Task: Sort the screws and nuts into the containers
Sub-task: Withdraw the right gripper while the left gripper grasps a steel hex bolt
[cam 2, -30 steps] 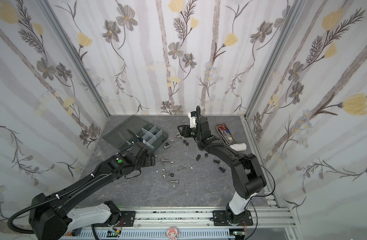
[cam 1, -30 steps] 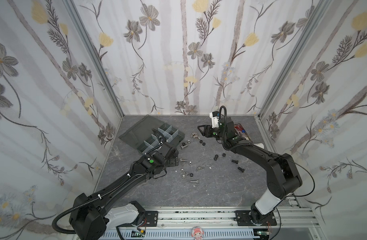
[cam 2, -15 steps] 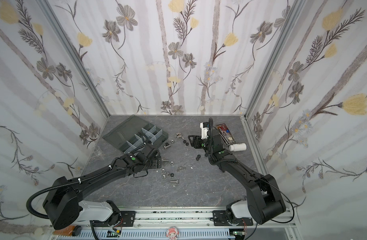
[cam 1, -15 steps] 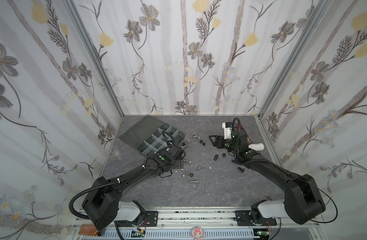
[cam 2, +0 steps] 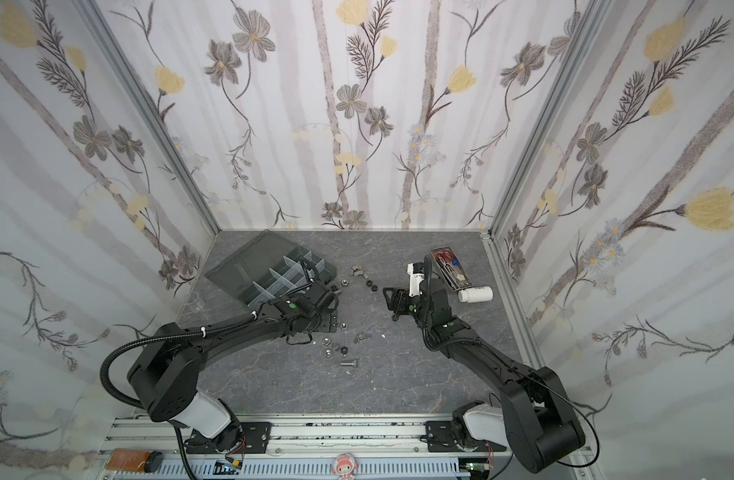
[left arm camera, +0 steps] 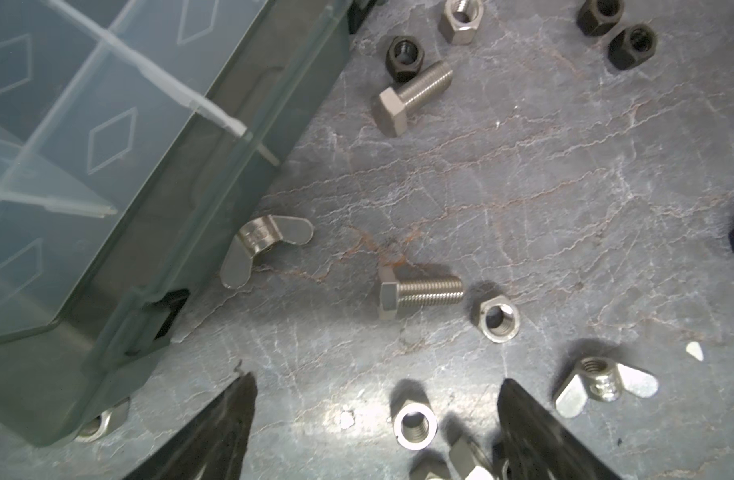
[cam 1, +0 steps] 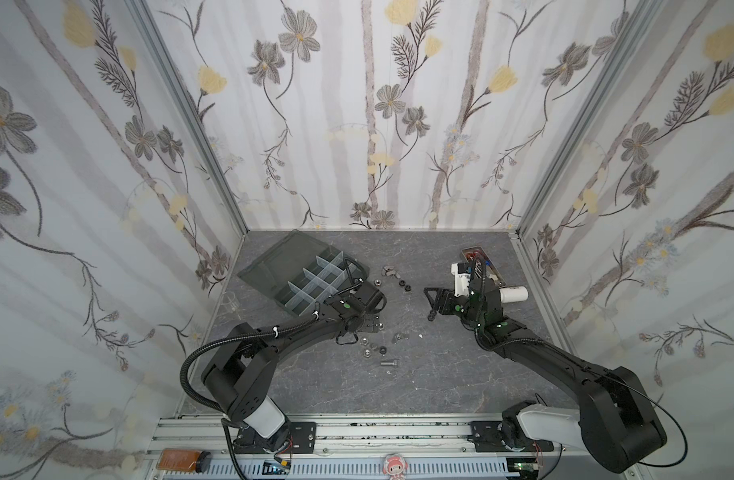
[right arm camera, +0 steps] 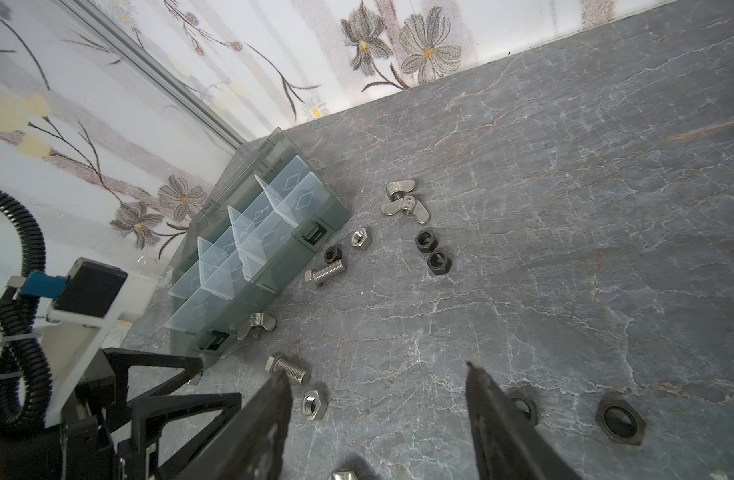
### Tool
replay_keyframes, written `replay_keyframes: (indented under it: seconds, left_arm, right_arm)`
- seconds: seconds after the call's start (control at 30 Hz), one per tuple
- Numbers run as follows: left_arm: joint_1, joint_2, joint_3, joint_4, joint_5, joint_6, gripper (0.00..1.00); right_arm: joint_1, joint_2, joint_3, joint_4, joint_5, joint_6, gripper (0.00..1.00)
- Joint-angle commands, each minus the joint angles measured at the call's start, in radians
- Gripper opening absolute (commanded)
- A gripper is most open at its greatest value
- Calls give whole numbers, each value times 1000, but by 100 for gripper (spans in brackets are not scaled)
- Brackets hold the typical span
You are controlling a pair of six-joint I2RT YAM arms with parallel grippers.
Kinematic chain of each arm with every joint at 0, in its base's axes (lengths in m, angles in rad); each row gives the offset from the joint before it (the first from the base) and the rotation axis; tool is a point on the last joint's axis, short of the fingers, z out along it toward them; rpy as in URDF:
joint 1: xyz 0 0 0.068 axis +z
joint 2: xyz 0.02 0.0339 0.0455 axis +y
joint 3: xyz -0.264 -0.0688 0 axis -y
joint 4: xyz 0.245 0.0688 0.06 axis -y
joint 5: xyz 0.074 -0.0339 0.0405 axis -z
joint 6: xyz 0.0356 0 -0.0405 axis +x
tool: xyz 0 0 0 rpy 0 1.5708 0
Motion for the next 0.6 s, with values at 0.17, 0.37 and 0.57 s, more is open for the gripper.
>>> replay_keyframes:
  seconds: [0.17, 0.37, 0.57]
  left_arm:
    - [-4, 122, 92, -13, -20, 41, 91]
    - [-4, 190, 130, -8, -23, 49, 82]
    - [8, 217, 124, 25, 22, 60, 80]
  right_arm:
    - [1, -10, -11, 55, 15, 3, 68]
    - [0, -10, -17, 62, 20, -2, 68]
    - [0, 1, -16, 67, 17, -2, 67]
